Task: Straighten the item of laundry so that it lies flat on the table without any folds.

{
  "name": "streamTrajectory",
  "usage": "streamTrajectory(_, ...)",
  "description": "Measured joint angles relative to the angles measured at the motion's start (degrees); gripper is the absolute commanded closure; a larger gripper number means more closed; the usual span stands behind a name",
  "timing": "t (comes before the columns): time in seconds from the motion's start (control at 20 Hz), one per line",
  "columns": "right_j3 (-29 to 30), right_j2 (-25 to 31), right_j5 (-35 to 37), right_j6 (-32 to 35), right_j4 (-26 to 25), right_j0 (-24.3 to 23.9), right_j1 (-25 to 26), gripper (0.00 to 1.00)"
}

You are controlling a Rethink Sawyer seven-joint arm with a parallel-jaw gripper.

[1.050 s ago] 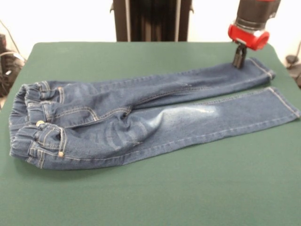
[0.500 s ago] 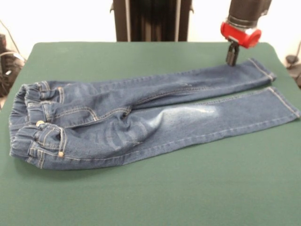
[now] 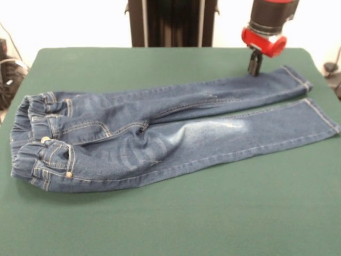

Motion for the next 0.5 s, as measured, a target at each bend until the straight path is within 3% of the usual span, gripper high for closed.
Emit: streamTrajectory(0.5, 0.0, 0.1, 0.0, 0.0, -3.5, -2.2, 1.4, 1.00)
